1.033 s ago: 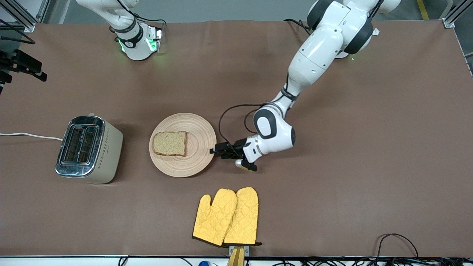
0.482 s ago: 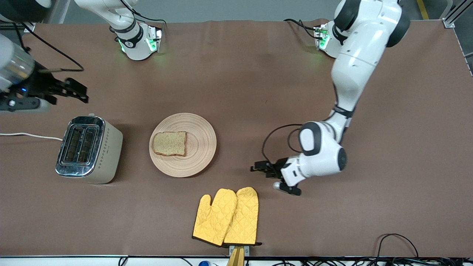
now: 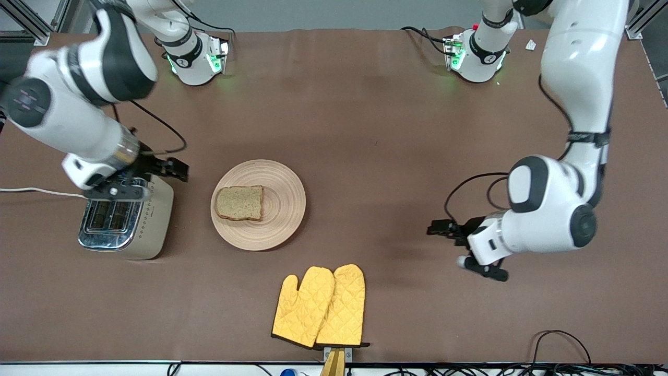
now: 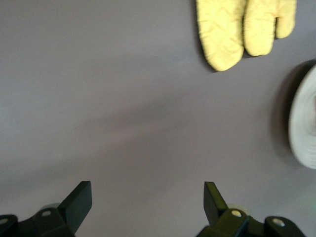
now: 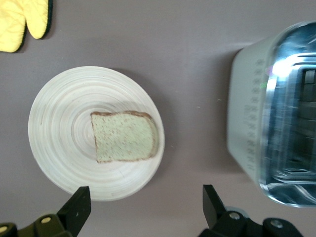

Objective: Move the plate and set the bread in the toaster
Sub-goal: 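Release the plate and withdraw the left gripper while the right gripper approaches, then grasp the bread slice edge on the plate with the right gripper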

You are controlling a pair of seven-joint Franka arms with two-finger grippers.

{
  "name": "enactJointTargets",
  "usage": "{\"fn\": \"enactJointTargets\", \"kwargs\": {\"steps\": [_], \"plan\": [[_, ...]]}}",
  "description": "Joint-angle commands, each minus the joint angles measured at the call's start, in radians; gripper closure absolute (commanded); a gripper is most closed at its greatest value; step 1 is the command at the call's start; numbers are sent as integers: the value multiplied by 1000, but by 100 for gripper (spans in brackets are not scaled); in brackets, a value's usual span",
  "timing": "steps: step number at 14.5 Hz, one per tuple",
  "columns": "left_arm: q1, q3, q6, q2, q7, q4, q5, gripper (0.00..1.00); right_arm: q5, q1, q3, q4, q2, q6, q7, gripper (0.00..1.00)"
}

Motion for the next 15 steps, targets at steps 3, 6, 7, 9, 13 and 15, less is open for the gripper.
{"fn": "enactJointTargets", "kwargs": {"steps": [3,6,7,9,13,15], "plan": [[22,3,-186,-231,-115,-57,214,0,6,43,-6,-43,139,180,36,0],[26,1,-315,-352,-163,-57,258,0,-3,45,-6,-89,197,277,33,0],[39,3,-342,-386,-165,-59,266,0,-3,45,-8,-118,206,308,33,0],[46,0,-373,-440,-175,-60,304,0,-3,46,-6,-181,220,381,30,0],[45,0,-375,-455,-195,-60,333,0,-5,55,-6,-208,220,392,21,6],[46,0,-376,-455,-195,-57,332,0,-5,57,-8,-208,220,394,21,10]]}}
